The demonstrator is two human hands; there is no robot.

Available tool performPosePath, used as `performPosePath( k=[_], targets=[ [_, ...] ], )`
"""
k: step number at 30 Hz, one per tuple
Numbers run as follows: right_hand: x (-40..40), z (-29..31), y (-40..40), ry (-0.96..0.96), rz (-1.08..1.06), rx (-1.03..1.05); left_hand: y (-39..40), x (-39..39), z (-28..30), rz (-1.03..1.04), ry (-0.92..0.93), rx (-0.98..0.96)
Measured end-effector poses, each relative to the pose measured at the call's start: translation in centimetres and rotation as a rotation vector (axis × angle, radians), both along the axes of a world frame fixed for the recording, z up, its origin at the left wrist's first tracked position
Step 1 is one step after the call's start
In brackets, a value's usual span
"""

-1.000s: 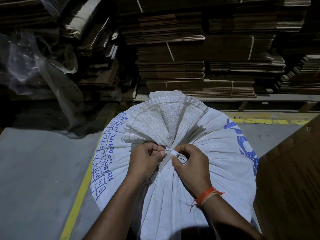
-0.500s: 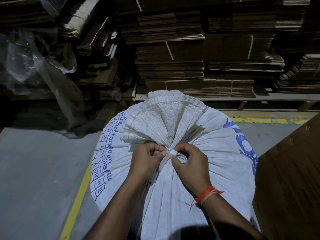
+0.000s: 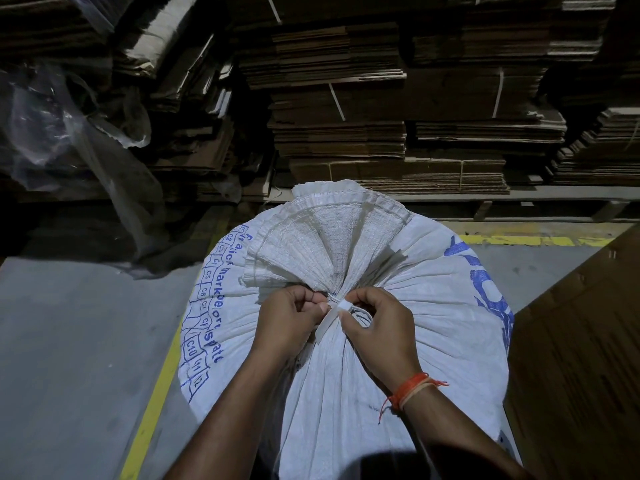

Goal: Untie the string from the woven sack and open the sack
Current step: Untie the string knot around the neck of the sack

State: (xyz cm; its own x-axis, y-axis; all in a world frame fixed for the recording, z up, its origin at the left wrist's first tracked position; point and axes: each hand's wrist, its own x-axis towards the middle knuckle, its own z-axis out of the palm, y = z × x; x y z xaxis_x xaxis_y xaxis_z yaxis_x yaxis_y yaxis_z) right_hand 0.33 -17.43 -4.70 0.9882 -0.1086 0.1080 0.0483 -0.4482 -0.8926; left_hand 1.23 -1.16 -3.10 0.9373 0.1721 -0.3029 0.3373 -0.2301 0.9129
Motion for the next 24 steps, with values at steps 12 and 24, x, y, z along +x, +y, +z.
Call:
performPosePath(
  k=[12,24],
  targets=[
    [-0.01,0.13,0.03,-0.007,0.003,-0.027,-0.33,-0.05,0.02,-0.009,-0.005,-0.018],
    [-0.02,0.25,0.01,0.002,0.007,-0.024,-0.35,-0.16,0.13,-0.028,-0.030,0.025]
  ],
)
